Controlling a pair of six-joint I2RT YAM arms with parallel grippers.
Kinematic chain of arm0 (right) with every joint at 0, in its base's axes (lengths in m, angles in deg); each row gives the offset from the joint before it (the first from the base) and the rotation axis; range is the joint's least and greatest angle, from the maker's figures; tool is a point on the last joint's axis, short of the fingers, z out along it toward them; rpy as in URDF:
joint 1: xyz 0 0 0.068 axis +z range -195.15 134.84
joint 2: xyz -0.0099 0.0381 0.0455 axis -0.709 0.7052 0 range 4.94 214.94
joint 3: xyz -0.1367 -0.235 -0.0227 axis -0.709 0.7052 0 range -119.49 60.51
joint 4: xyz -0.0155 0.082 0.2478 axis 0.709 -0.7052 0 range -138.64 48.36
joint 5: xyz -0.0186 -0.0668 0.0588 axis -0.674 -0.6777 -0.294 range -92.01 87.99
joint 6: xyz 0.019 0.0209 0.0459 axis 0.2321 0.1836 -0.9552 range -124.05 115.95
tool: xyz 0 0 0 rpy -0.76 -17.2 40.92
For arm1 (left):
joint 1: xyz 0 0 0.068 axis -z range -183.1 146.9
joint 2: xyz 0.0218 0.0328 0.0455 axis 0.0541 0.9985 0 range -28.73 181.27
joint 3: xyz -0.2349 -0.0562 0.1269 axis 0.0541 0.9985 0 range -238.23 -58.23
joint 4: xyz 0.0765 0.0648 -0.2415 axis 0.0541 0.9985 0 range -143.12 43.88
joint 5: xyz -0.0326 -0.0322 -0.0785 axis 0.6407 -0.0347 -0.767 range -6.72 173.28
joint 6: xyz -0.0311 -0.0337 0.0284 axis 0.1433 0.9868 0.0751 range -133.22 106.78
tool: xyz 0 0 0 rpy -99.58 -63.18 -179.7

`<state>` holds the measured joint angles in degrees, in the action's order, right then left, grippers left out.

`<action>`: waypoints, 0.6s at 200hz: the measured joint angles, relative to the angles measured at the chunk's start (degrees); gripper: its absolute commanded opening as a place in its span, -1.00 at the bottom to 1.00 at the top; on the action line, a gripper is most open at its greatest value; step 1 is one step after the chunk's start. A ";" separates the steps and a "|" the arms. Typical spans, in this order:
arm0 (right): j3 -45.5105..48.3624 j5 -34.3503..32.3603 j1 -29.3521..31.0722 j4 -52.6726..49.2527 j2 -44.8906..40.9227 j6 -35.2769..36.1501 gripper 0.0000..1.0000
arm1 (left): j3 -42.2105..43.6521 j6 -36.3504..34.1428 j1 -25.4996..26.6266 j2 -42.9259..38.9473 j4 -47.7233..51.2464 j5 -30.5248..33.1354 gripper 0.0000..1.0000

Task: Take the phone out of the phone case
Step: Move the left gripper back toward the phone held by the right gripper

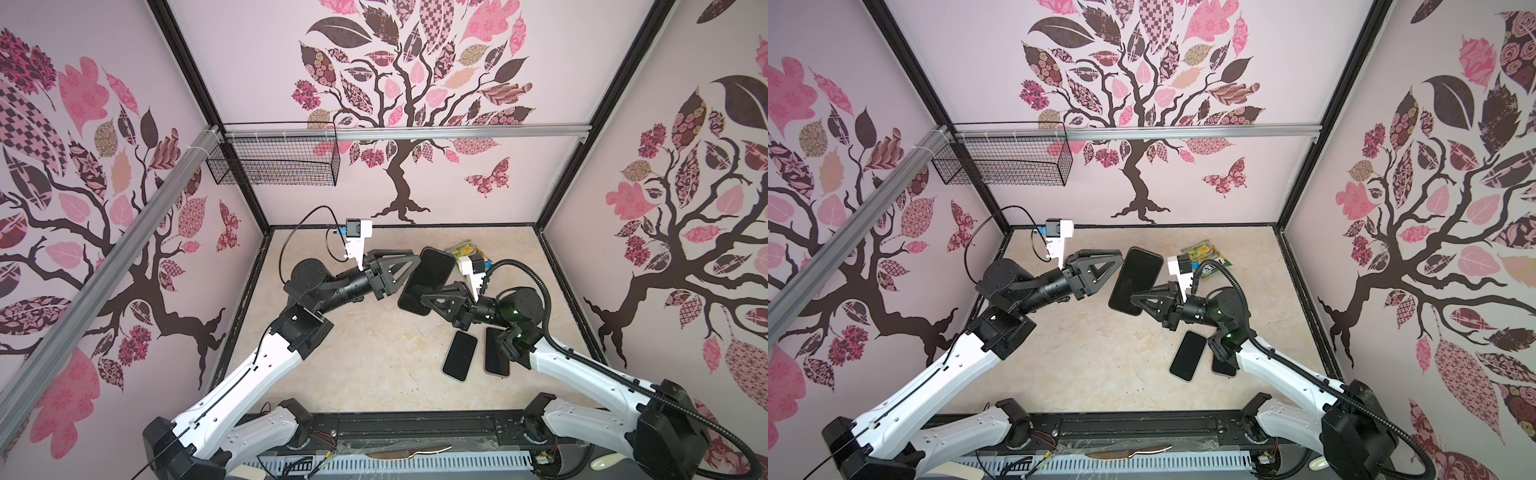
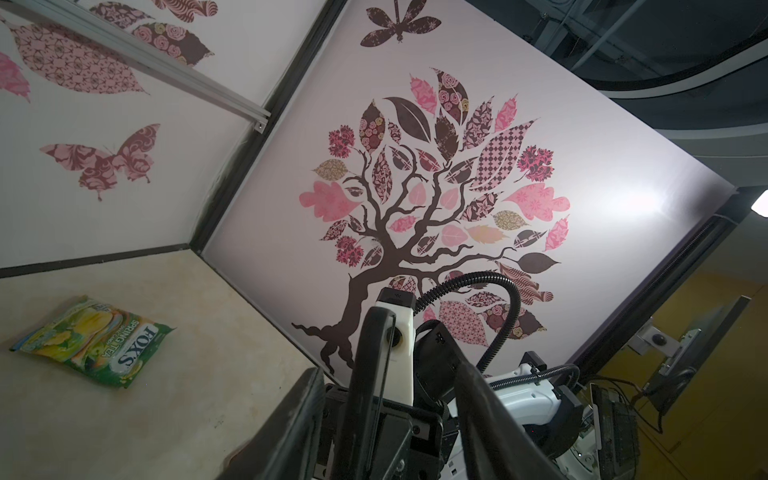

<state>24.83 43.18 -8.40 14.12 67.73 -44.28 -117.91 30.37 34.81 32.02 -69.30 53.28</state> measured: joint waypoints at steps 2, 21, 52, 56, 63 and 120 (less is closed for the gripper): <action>0.00 0.11 0.00 -0.02 0.00 0.15 -1.00 | 0.00 0.07 0.02 0.07 0.02 -0.02 0.02; 0.00 1.38 0.00 -0.55 0.00 1.86 -1.00 | 0.00 0.22 0.00 0.76 0.11 -0.02 -0.02; 0.00 3.06 0.04 -1.09 0.17 4.50 -1.00 | 0.00 1.16 0.02 0.83 -0.04 -1.42 -0.08; 0.00 3.21 0.07 -1.09 0.26 4.70 -1.00 | 0.00 1.27 0.02 0.83 -0.02 -1.70 -0.09; 0.00 3.45 0.09 -1.14 0.33 5.03 -1.00 | 0.00 1.49 0.02 0.85 -0.02 -2.12 -0.10; -0.02 5.49 0.11 -1.49 1.49 7.37 -1.00 | 0.00 3.13 0.20 1.25 -0.83 -4.55 -0.36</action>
<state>24.81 48.66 -8.29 12.64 69.21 -36.91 -117.91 33.50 35.01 33.26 -70.13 48.73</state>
